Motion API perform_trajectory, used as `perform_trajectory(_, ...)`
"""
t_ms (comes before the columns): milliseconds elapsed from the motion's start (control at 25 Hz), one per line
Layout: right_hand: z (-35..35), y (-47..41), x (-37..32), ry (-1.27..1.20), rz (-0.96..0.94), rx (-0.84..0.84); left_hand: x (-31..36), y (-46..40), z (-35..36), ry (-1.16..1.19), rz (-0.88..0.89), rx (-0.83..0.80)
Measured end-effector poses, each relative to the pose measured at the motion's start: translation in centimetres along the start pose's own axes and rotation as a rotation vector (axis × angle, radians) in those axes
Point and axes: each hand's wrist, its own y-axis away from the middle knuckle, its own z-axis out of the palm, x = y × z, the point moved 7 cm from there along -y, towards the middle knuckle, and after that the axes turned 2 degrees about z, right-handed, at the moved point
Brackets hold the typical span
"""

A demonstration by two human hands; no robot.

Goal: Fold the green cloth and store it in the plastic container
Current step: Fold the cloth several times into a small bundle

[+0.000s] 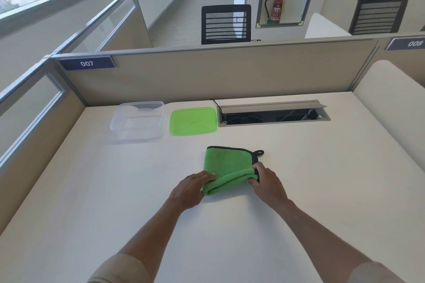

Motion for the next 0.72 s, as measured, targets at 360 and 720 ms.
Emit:
perform_trajectory(360,-1.2,-1.8,1.3,-0.317,0.17,0.122,-1.7,-3.1,-2.0,0.437,-0.217,0.214)
perform_trajectory(720,-2.6,-5.2,0.3,-0.192,0.272,0.234,-2.5,-6.3,-1.8,0.475,-0.48,0.228)
